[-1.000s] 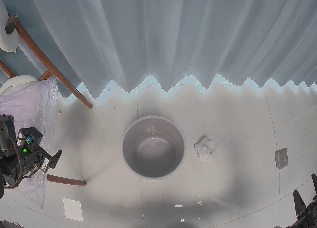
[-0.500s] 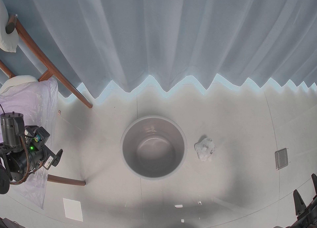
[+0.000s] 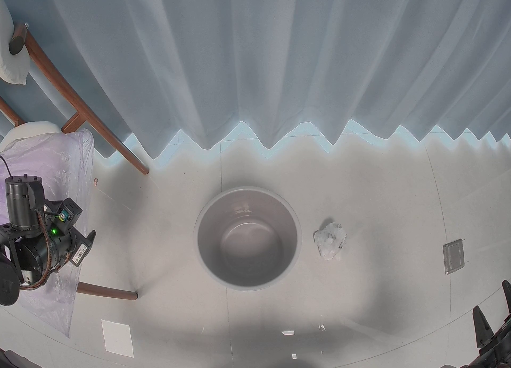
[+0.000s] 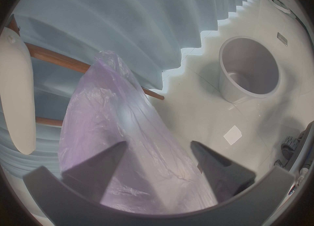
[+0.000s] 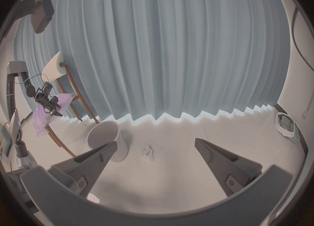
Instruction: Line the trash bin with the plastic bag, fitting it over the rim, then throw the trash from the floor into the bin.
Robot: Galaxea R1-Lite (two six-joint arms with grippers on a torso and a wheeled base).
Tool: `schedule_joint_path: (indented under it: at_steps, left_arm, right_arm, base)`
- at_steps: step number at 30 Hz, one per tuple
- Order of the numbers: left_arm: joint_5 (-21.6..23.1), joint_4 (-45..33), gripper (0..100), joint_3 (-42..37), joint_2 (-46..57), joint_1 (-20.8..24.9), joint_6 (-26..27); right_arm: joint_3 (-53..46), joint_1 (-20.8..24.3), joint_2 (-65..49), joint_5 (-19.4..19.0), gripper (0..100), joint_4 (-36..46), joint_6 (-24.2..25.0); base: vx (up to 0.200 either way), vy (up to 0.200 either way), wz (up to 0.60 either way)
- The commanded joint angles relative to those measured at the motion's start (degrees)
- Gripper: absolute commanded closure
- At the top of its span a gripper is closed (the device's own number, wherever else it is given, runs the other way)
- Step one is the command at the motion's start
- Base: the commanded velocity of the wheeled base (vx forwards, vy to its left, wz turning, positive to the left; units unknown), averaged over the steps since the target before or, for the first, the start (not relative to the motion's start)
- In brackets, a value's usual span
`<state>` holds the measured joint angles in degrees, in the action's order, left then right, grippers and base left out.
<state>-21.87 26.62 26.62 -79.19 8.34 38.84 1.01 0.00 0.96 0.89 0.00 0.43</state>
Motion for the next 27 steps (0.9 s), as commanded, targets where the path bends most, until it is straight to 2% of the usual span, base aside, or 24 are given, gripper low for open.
schedule_joint_path:
  at_steps: [1, 16, 21, 22, 26, 27]
  left_arm:
    - [0.0, 0.0, 100, -0.2, 0.4, -0.1, 0.0]
    - [1.6, -0.1, 100, -1.8, 7.7, 0.5, -0.6]
    - [6.9, -1.0, 100, -1.1, 12.9, 0.1, -6.1]
    - [10.1, -1.9, 100, -1.0, 14.9, -0.1, -10.1]
    - [15.3, -5.6, 100, -0.5, 20.0, -2.8, -17.3]
    - [15.3, -5.6, 100, -0.5, 20.0, -2.8, -17.3]
  right_arm:
    - [-0.9, 0.0, -1.0, 0.0, 0, -0.1, 0.0]
    - [-0.9, 0.0, -1.0, -0.2, 0, -0.1, -0.1]
    - [-0.9, 0.0, -1.0, -0.2, 0, -0.1, 0.0]
    - [-0.9, 0.0, -1.0, -0.2, 0, -0.1, 0.0]
    - [-0.9, 0.0, -1.0, -0.2, 0, -0.1, 0.0]
    - [-0.9, 0.0, -1.0, -0.2, 0, -0.1, 0.0]
  base:
    - [0.000, 0.000, 0.00]
    - [0.000, 0.000, 0.00]
    - [0.000, 0.000, 0.00]
    - [0.000, 0.000, 0.00]
    - [0.000, 0.000, 0.00]
    - [0.000, 0.000, 0.00]
